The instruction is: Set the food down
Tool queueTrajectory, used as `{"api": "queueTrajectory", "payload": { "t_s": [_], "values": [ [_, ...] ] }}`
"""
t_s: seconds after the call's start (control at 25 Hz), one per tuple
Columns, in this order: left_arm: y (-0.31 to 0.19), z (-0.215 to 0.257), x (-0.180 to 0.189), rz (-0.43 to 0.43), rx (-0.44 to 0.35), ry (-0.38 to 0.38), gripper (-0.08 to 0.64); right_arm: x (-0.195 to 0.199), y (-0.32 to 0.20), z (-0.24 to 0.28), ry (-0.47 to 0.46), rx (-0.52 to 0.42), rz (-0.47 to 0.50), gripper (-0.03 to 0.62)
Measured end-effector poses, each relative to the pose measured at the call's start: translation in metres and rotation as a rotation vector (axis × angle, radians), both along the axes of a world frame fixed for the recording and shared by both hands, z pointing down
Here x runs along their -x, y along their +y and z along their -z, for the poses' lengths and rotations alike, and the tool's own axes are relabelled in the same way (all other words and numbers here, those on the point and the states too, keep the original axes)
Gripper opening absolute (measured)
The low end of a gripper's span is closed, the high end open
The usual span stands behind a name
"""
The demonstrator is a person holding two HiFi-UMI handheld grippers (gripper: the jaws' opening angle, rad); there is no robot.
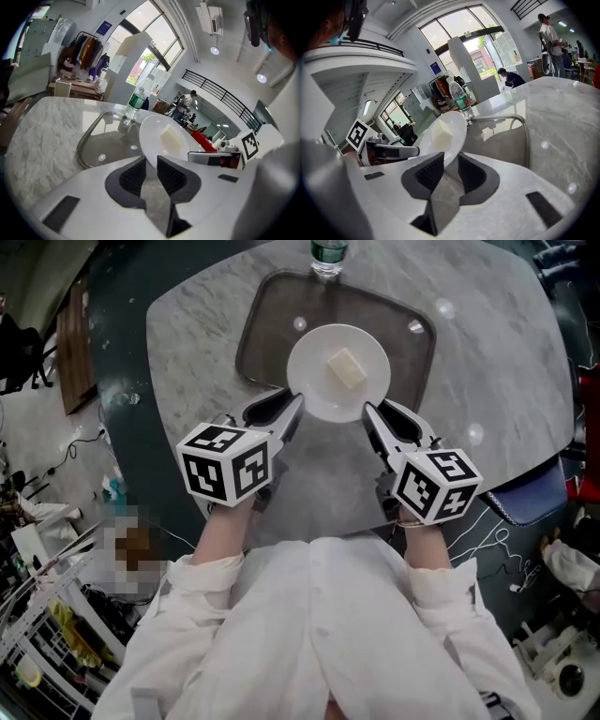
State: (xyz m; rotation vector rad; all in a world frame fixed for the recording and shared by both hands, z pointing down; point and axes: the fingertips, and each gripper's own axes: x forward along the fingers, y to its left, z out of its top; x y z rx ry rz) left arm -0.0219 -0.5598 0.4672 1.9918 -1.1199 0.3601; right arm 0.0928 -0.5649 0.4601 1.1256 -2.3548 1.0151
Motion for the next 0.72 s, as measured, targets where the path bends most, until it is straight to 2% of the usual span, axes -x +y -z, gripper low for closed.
{"api": "queueTrajectory", "payload": {
  "t_s": [0.28, 0.72],
  "values": [
    [-0.046, -0.011, -0.007, 0.031, 0.014, -0.022, 0.075, -0.007, -0.055, -0.015, 0.011, 0.01, 0.033, 0.086],
    [-0.067, -0.042, -0.007, 0.045, 0.052, -0.043, 0.075, -0.006, -0.077, -0.052, 0.017, 0.066, 0.052, 0.086]
  ]
}}
